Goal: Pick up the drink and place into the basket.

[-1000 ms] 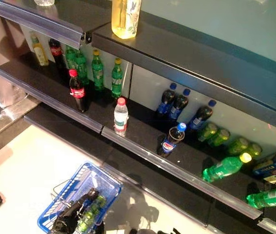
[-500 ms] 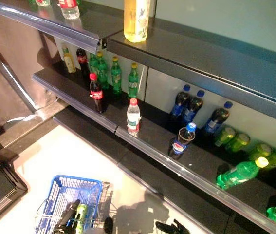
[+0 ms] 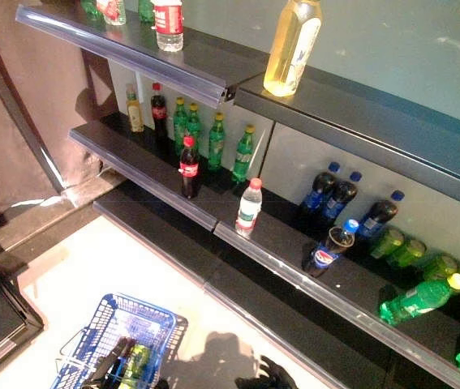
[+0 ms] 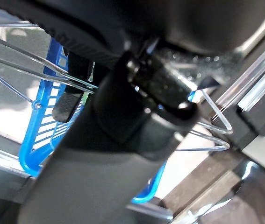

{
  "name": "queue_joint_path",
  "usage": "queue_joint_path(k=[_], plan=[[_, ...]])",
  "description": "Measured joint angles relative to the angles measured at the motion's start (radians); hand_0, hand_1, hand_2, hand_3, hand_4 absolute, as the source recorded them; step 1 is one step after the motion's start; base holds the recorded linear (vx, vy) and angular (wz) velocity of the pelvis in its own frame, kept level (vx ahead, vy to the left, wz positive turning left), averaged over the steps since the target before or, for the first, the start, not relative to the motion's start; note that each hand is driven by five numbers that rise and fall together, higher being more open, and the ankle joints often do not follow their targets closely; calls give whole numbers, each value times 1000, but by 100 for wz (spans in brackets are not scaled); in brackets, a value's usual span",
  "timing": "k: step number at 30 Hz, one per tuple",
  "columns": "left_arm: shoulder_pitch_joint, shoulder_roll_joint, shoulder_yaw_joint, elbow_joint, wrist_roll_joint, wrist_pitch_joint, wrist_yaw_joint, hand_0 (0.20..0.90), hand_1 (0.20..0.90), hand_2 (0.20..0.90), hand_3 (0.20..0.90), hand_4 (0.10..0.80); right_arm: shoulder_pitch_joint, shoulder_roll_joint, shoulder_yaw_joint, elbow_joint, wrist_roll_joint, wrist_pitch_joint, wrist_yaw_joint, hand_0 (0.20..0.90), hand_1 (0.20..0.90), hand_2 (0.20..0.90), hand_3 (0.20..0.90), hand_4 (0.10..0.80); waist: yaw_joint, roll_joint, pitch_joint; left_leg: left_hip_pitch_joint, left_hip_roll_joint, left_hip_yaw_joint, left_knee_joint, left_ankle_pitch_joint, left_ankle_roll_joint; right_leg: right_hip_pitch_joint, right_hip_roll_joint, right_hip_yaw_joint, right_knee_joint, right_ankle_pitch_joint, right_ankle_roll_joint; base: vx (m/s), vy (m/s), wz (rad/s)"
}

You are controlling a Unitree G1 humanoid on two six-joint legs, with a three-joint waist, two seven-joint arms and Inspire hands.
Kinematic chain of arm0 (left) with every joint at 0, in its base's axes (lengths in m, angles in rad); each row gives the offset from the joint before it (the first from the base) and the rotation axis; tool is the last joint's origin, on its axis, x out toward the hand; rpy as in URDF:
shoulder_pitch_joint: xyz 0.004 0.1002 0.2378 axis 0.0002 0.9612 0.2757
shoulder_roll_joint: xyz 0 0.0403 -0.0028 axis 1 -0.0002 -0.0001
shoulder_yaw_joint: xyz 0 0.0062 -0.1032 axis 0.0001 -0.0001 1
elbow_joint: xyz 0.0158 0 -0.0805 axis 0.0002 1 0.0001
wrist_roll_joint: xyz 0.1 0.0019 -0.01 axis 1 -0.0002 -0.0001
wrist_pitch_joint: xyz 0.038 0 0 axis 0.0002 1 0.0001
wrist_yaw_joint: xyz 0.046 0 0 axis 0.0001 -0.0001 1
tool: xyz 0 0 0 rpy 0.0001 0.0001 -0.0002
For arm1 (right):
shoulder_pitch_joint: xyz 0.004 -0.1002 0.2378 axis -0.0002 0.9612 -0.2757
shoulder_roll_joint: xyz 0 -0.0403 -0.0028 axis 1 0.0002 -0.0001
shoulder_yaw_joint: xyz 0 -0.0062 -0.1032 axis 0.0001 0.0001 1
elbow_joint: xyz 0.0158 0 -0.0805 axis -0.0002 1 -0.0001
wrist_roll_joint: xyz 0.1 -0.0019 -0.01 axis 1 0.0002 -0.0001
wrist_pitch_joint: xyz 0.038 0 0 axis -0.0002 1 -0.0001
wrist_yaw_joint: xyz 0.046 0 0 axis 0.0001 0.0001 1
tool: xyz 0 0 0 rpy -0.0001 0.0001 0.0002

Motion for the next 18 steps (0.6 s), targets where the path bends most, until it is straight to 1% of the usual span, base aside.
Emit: queue_joint_path(k=[2, 3, 4, 6, 9, 12, 14, 17, 18], plan=[[11, -2, -13, -28, 0, 9, 2, 300, 300, 300, 200, 100, 4, -32, 57, -179, -13, 19, 9, 900, 900, 900, 900, 800, -1, 2, 1, -1, 9, 4, 0, 6, -8, 13, 11, -1, -33, 20, -2, -45, -33, -4], [14, -2, -15, -36, 0, 11, 4, 300, 300, 300, 200, 100, 5, -41, 64, -209, -17, 24, 9, 900, 900, 900, 900, 800, -2, 1, 1, 0, 10, 5, -1, 7, -9, 16, 13, -2, -37, 22, -3, -67, -67, -9], [37, 0, -25, -84, 0, 16, 25, 300, 300, 300, 200, 100, 23, -121, 108, -393, -30, 46, 17, 900, 900, 900, 900, 800, -1, 2, 2, -1, 16, 14, -1, 9, -13, 18, 19, 1, -55, 32, -6, -33, -59, -9], [45, 1, -25, -88, -2, 16, 26, 300, 300, 300, 200, 100, 21, -150, 96, -460, -42, 28, 38, 900, 900, 900, 900, 800, -3, 0, 0, 0, 21, 16, -1, 9, -15, 22, 25, 2, -70, 39, -9, -31, -85, -7], [47, 1, -21, -89, -2, 16, 39, 300, 300, 300, 200, 100, 21, -217, 82, -550, -60, 8, 56, 900, 900, 900, 900, 800, -3, -1, -1, -1, 29, 15, -1, 10, -21, 38, 37, 2, -98, 53, -14, -17, -81, -2], [67, -2, -21, -111, -1, 15, 45, 300, 300, 300, 200, 100, 21, -262, 35, -658, -78, -18, 30, 900, 900, 900, 900, 800, -10, 0, 0, 0, 37, 15, -1, 12, -25, 50, 47, 1, -125, 68, -20, -7, -61, -1], [77, -13, -16, -126, 18, 11, 45, 300, 300, 300, 200, 100, 21, -272, -35, -754, -81, -37, -28, 900, 900, 900, 900, 800, -9, 4, 2, -2, 38, 15, -2, 12, -26, 55, 51, 2, -141, 76, -22, 0, 0, 0], [80, -24, -11, -131, 35, 9, 51, 300, 300, 300, 200, 100, -8, -272, -123, -830, -104, -103, -131, 900, 900, 900, 900, 800, -12, 11, 3, -1, 39, 16, -3, 12, -26, 55, 52, 2, -148, 81, -22, 0, 0, 0], [80, -25, -10, -131, 38, 10, 59, 300, 300, 300, 200, 100, -15, -273, -148, -854, -119, -110, -155, 900, 900, 900, 900, 800, -11, 13, 3, -2, 39, 16, -3, 12, -26, 55, 52, 3, -149, 81, -22, 0, 0, 0]])
